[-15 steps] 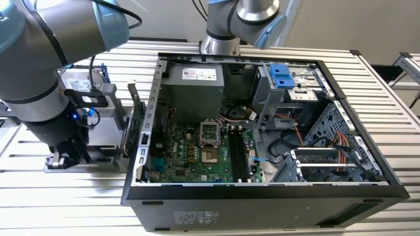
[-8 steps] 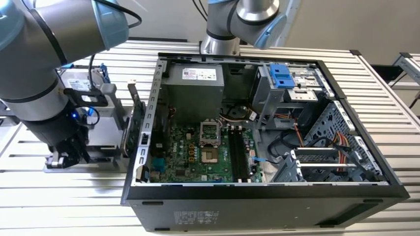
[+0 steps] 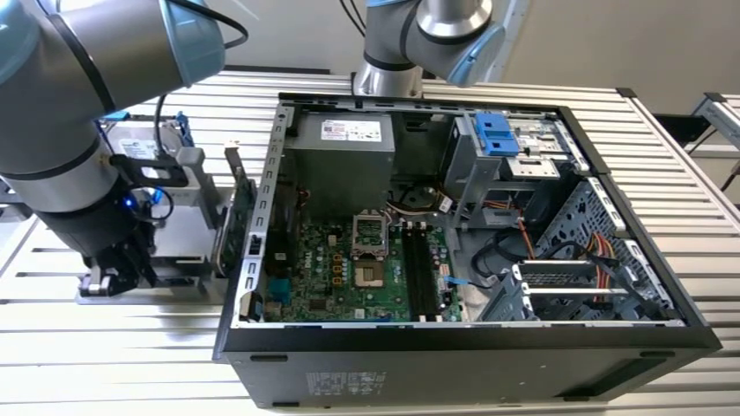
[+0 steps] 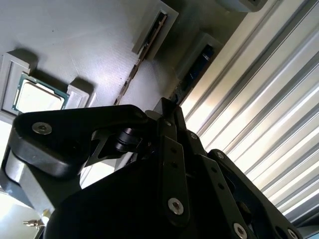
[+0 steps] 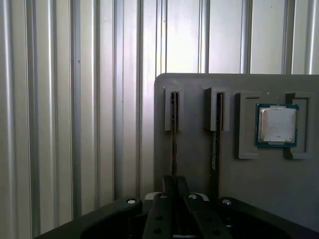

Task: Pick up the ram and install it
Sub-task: 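Pick up the ram and move it above insertion slot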

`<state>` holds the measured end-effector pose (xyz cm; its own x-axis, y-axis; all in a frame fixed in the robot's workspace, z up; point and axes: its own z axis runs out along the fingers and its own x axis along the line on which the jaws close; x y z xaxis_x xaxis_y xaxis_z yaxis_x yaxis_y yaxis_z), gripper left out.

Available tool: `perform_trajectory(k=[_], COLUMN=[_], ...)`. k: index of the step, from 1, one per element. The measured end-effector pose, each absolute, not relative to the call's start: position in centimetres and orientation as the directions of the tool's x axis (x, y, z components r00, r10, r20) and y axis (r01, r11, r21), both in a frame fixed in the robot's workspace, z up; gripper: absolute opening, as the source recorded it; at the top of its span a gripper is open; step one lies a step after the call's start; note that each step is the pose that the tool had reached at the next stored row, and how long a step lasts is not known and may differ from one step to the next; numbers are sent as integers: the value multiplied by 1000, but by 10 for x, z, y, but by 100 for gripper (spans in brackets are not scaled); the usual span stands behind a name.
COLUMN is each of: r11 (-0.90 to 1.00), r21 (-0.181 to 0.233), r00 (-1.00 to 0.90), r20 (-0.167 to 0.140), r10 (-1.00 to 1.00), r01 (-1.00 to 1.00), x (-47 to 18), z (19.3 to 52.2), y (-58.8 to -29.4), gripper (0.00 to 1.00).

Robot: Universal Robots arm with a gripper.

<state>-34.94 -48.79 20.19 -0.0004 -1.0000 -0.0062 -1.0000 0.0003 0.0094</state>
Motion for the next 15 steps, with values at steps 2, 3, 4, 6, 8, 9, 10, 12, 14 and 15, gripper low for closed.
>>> perform_trajectory(k=[2,3,4,6,8,9,10,12,14,15], r11=[0,0,0,0,0,0,0,0,0,0], r21=[9,9,9,9,9,9,10,10,9,9], r00=[0,0,0,-1,-1,-1,0,0,0,-1], r20=[-6,-6,-6,-6,-6,-6,-6,-6,-6,-6], r10=[-1000,-1000,-1000,-1000,-1000,-1000,-1000,-1000,-1000,-1000], r01=[-1000,-1000,-1000,-1000,-1000,-1000,-1000,-1000,-1000,-1000], x=[-350,-350,-350,-351,-352,-352,-352,-352,-352,-352], z=[202,202,203,204,206,206,206,207,207,207], y=[-488,-488,-488,-488,-488,-488,-488,-488,-488,-488], gripper=[0,0,0,0,0,0,0,0,0,0])
